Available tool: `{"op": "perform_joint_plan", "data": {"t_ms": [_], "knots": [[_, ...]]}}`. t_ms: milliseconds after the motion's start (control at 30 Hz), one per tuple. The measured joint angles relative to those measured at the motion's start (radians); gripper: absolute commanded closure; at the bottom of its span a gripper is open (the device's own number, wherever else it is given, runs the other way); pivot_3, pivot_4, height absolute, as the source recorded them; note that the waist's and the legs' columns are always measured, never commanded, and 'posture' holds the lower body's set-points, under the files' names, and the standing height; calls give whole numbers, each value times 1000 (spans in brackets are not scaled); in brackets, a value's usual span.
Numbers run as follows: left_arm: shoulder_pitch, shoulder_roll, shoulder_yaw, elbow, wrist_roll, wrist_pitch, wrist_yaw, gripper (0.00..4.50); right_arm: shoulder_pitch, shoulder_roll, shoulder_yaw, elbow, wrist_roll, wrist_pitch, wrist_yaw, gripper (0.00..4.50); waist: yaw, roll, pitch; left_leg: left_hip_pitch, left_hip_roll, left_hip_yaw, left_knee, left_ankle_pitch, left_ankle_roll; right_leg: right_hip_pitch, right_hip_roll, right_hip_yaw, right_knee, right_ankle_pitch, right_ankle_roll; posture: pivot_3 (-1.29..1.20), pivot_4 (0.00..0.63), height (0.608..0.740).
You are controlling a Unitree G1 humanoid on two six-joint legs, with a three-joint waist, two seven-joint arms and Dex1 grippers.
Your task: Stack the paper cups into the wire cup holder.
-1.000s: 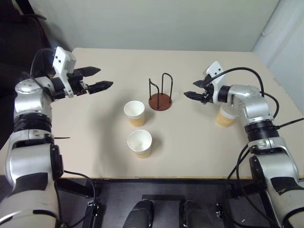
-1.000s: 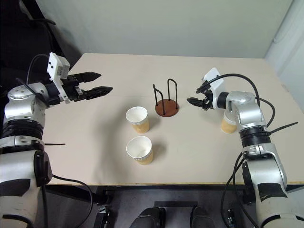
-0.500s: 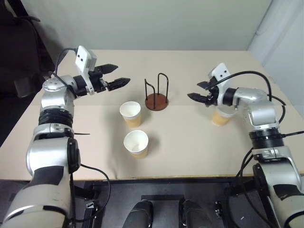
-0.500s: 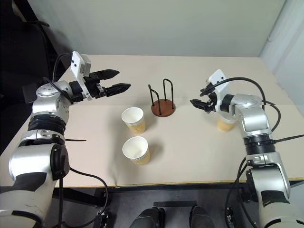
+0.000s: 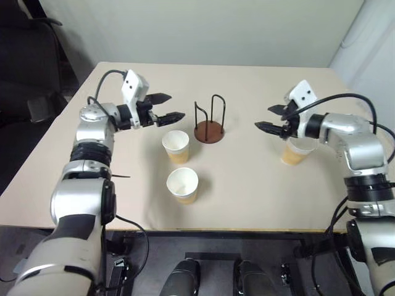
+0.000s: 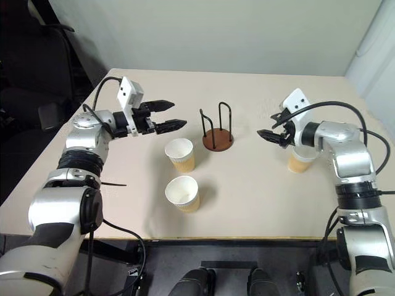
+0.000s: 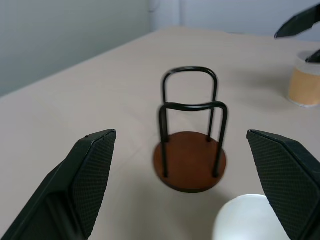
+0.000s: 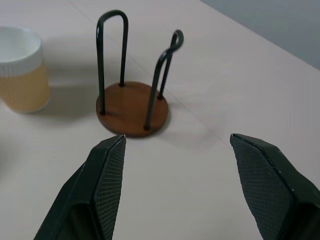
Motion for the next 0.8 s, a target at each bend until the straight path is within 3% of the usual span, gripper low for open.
{"op": "perform_joint_plan", "data": {"t_ms": [467, 700, 800], "knots": [[-49, -94, -22, 48, 40, -64, 57, 0, 130, -72, -94, -216, 80, 146, -50, 1164, -4, 0, 0, 1, 0, 1, 0, 3, 4, 1, 0, 2, 0, 3, 6, 0, 150, 740], [-66, -85, -19, 55, 43, -66, 62, 0, 137, -90, -96, -233, 97, 159, -65, 1164, -4, 0, 0, 1, 0, 2, 1, 3, 5, 1, 0, 2, 0, 3, 5, 0, 150, 740], [-70, -45, -11, 75, 44, -66, 92, 0, 98, -45, -81, -190, 96, 140, -70, 1164, -12, 0, 0, 2, 0, 2, 1, 4, 5, 1, 1, 3, 0, 3, 6, 0, 150, 740]]}}
